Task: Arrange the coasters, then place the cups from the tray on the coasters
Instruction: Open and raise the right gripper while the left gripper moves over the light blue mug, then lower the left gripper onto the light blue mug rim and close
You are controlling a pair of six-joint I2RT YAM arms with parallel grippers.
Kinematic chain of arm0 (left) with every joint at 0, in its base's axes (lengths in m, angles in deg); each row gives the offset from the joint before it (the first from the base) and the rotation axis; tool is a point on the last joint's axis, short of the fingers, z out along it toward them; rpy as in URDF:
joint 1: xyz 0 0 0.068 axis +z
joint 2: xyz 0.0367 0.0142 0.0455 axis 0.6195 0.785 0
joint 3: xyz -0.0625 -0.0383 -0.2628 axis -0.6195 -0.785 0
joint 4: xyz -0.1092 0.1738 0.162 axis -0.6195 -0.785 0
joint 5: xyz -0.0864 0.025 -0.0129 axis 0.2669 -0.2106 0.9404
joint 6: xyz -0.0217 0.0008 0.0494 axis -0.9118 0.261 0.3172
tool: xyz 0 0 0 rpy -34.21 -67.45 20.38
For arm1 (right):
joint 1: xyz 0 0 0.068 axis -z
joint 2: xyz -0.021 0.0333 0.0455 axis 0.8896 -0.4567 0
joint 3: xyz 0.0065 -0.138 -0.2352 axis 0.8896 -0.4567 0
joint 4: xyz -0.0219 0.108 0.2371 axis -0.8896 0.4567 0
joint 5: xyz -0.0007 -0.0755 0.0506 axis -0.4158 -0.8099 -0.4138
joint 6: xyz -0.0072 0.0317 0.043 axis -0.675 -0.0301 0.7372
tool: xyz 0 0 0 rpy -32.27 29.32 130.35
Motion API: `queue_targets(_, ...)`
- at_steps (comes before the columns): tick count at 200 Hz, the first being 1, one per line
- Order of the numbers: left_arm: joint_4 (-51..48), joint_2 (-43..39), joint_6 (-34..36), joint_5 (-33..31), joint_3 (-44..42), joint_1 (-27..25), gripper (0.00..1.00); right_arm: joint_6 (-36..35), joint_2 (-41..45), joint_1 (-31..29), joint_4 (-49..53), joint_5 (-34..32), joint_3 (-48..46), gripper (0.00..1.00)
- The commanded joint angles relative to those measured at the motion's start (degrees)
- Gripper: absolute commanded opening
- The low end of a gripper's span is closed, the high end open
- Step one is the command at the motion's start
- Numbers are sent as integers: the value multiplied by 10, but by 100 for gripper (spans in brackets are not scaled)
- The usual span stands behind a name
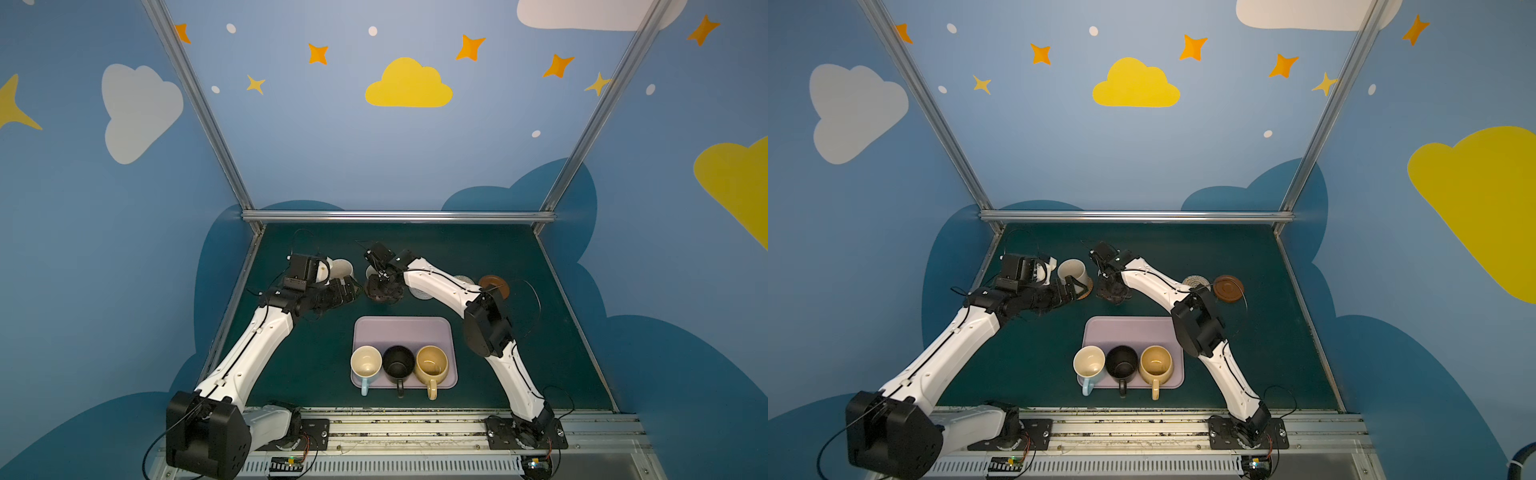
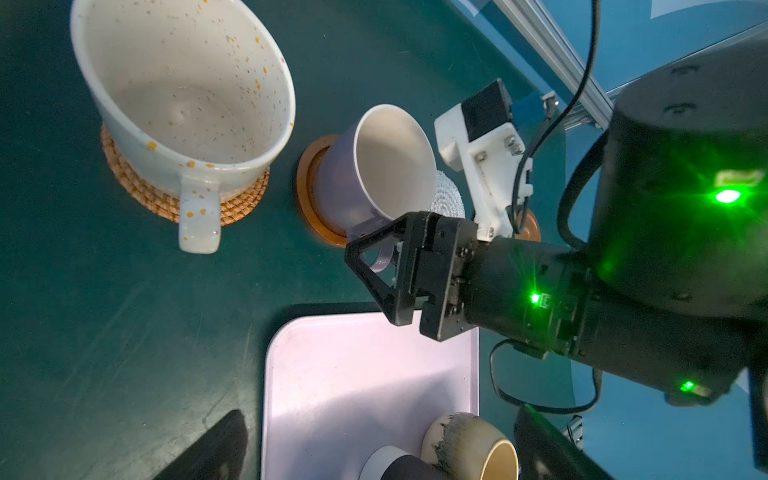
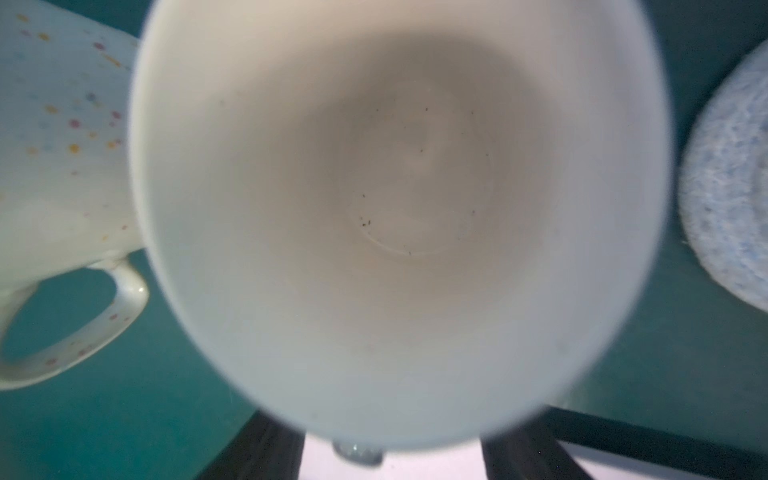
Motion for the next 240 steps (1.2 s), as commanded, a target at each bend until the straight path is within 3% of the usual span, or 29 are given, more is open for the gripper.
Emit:
queue_targets(1, -66, -12, 35, 8, 29, 1, 99, -15, 55, -5, -2, -15, -13, 67)
queue_targets(34, -139, -32, 56, -26, 37, -18, 99, -35, 98, -15, 4, -62, -46, 77)
queue_targets(37, -144, -35, 56, -31, 37, -22, 99, -36, 103, -15, 4, -65, -50, 85)
queue_targets(41, -150, -37, 55, -34, 36, -26, 99, -34, 109, -15, 4, -69, -56, 87)
queue_targets(64, -170, -50, 41, -47, 27, -68, 99, -39, 153, -16, -18, -105, -104, 92)
queue_targets(116, -220, -84, 8, -90, 10, -171, 99, -106, 240, -24, -47, -236, -173, 92)
queue_targets(153, -257, -96, -14, -120, -8, -221, 99, -159, 289, -13, -81, -185, -217, 92)
queue_targets(174, -260, -99, -28, -113, -15, -257, 99, -162, 320, -12, -111, -197, -260, 92)
queue_targets(240, -286, -82, -84, -195, -41, -395, 99, -152, 403, 2, -176, -180, -370, 92)
